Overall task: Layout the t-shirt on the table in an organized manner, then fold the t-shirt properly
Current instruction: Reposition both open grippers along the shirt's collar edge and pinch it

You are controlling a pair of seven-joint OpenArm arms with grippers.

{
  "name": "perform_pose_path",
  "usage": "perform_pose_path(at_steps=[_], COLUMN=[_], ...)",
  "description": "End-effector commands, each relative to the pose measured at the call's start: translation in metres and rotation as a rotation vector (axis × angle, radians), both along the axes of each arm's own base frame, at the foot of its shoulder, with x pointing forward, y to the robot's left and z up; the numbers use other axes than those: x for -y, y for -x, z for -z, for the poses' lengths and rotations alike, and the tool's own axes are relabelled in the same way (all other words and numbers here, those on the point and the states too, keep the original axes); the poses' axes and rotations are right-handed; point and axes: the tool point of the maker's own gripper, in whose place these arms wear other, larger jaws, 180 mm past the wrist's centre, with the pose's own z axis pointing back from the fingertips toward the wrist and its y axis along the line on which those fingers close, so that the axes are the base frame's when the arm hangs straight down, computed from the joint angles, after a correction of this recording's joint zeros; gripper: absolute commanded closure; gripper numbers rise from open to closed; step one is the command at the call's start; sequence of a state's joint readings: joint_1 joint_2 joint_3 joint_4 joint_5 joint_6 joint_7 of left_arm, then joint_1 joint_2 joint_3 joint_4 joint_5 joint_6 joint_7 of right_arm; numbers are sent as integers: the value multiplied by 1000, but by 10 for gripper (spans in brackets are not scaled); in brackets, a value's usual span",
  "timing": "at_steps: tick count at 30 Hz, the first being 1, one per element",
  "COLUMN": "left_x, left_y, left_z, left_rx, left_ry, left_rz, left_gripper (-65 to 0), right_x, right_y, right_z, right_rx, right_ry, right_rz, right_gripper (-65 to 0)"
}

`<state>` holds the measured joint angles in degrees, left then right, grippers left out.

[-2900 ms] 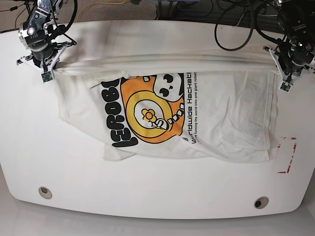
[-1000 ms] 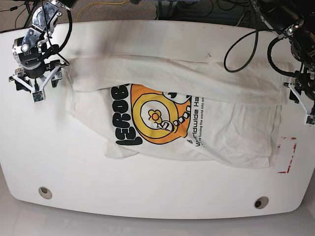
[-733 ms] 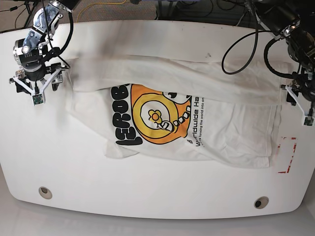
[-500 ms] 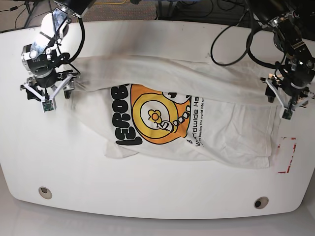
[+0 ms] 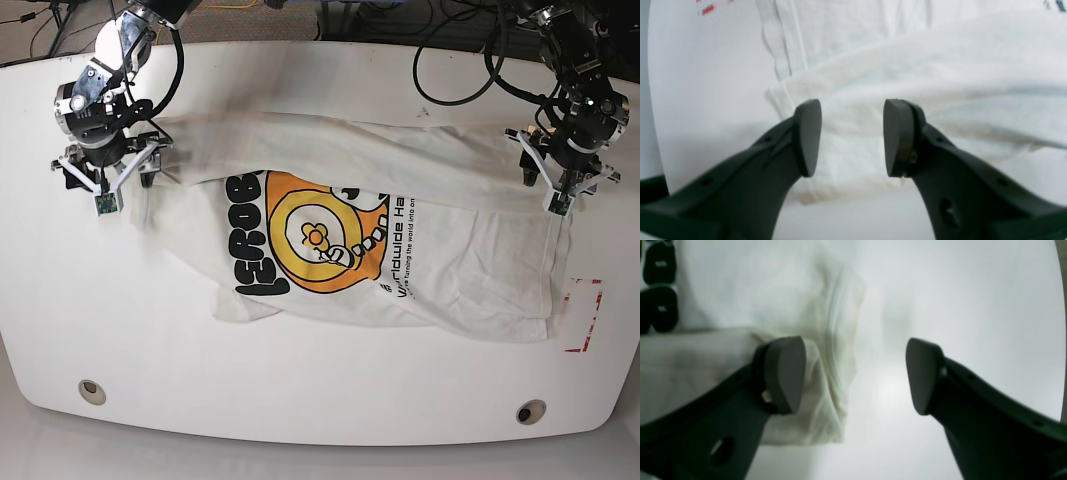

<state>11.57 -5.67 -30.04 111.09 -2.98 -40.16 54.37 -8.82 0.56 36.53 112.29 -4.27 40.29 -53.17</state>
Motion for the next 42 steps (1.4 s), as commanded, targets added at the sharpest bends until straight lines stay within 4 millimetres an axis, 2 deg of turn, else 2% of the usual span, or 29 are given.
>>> perform_pose_path(at_steps=[1, 9, 13, 20, 26, 31, 34, 38, 42], left_x=[-9, -39, -52, -66, -71, -73, -82, -88, -88], left_y=[-4, 7, 11, 17, 20, 24, 27, 34, 32], left_z=[-12, -20, -24, -27, -28, -12, -4, 17, 30], left_rx=[43, 60, 71, 77, 78, 39, 6, -54, -76], left_ry=[-16, -32, -40, -51, -55, -26, -27, 9, 45], left_rz=[-13, -110, -153, -196, -214, -225, -230, -248, -263], left_gripper=[-276, -375, -375, -375, -376, -376, -378, -378, -378], right_x=[-6, -17, -22, -29, -27, -27, -28, -28, -27], right_y=[1, 18, 21, 28, 30, 34, 35, 36, 35], right_z=[-2, 14, 24, 59, 71, 77, 78, 79, 77], right_rx=[24, 0, -21, -93, -70, -85, -89, -92, -87], right_ry=[-19, -93, -121, -195, -236, -247, -248, -249, -243], right_rz=[2, 68, 74, 82, 105, 112, 112, 113, 112], right_gripper=[-445, -447, -447, -445, -445, -444, -444, -444, -444])
